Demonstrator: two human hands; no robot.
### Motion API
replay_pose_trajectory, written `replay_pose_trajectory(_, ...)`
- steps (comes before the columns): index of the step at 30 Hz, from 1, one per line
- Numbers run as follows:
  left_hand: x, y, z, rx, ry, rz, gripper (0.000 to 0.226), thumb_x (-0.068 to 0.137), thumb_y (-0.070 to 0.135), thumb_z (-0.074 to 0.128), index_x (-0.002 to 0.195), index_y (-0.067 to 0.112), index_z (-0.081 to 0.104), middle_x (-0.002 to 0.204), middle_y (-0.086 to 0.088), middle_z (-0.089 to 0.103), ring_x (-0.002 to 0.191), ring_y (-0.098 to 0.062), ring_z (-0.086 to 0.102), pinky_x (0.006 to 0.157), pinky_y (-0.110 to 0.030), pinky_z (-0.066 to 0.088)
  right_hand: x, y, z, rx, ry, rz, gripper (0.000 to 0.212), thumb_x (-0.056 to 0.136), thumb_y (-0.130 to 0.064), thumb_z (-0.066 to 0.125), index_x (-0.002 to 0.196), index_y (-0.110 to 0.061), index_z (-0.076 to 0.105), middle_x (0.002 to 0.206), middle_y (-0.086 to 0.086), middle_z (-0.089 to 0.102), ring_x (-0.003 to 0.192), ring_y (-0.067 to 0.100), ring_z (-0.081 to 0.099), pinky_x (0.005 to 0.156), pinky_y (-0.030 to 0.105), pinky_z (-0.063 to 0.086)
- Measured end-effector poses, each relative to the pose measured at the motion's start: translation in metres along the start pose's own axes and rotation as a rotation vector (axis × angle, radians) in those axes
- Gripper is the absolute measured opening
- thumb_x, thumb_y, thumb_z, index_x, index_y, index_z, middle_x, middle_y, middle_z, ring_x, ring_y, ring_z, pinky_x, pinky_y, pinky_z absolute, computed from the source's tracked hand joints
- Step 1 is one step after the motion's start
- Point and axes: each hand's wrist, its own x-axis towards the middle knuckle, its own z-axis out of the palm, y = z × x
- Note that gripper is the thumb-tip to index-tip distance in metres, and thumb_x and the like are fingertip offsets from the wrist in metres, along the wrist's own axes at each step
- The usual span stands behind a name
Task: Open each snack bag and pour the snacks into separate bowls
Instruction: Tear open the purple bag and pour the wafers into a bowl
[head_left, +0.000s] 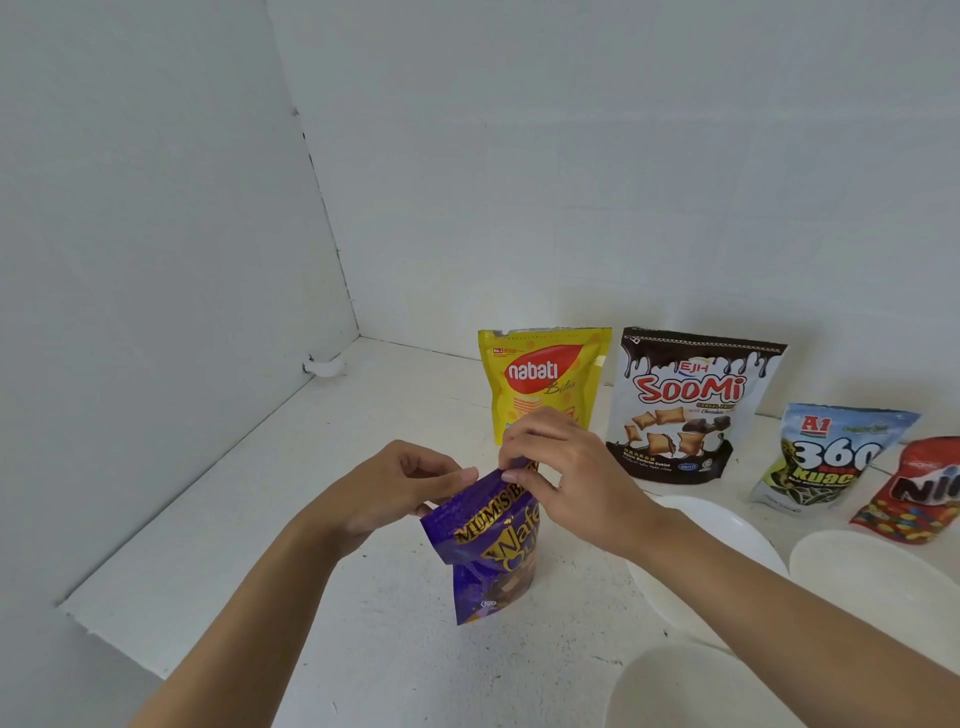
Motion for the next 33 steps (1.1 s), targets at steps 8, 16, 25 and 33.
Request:
replay_pose_trajectory(8, -0.0004, -0.0022, -0.0018, -0.015, -0.006, -0.002, 0.038, 0.09, 0.045, 0.062, 0.103, 0.013, 0.078, 0.104, -0.007, 0.077, 0.105, -0.03, 0.07, 0.098, -0.05, 0.053, -0.0044, 0.0027, 0.0043, -0.038, 0.075, -0.048, 0.006, 0.085, -0.012, 0.076, 0.091, -0.009, 0.079, 0.095, 0.0, 0.072, 0.092, 0.016, 0.063, 0.078, 0.034, 0.055)
replay_pose_trajectory(16, 0.0035, -0.0009, -0.0013, -0.021, -0.012, 0.023, 0.031, 0.096, 0.037, 0.062, 0.102, 0.012, 0.079, 0.103, -0.008, 0.078, 0.104, -0.03, 0.07, 0.095, -0.046, 0.054, -0.0012, 0.0027, 0.0017, -0.01, 0.074, -0.071, 0.005, 0.085, -0.011, 0.076, 0.087, -0.008, 0.079, 0.092, 0.001, 0.072, 0.089, 0.016, 0.064, 0.078, 0.035, 0.054)
replay_pose_trajectory(25, 0.0052, -0.0049, -0.002, -0.069, -0.039, 0.032, 0.033, 0.094, 0.035, 0.062, 0.106, 0.009, 0.077, 0.107, -0.011, 0.076, 0.105, -0.033, 0.07, 0.098, -0.051, 0.052, -0.0039, 0.0052, 0.0011, 0.012, 0.082, -0.05, 0.004, 0.083, -0.01, 0.079, 0.087, -0.009, 0.08, 0.093, 0.0, 0.072, 0.09, 0.016, 0.064, 0.078, 0.035, 0.053)
replay_pose_trajectory(33, 0.004, -0.004, -0.0039, -0.037, -0.04, 0.043, 0.027, 0.098, 0.03, 0.061, 0.107, 0.01, 0.077, 0.108, -0.01, 0.077, 0.107, -0.033, 0.069, 0.099, -0.054, 0.051, -0.003, 0.0036, 0.0005, 0.08, 0.06, 0.011, 0.007, 0.082, -0.013, 0.08, 0.088, -0.01, 0.079, 0.095, -0.002, 0.072, 0.093, 0.013, 0.064, 0.083, 0.034, 0.052)
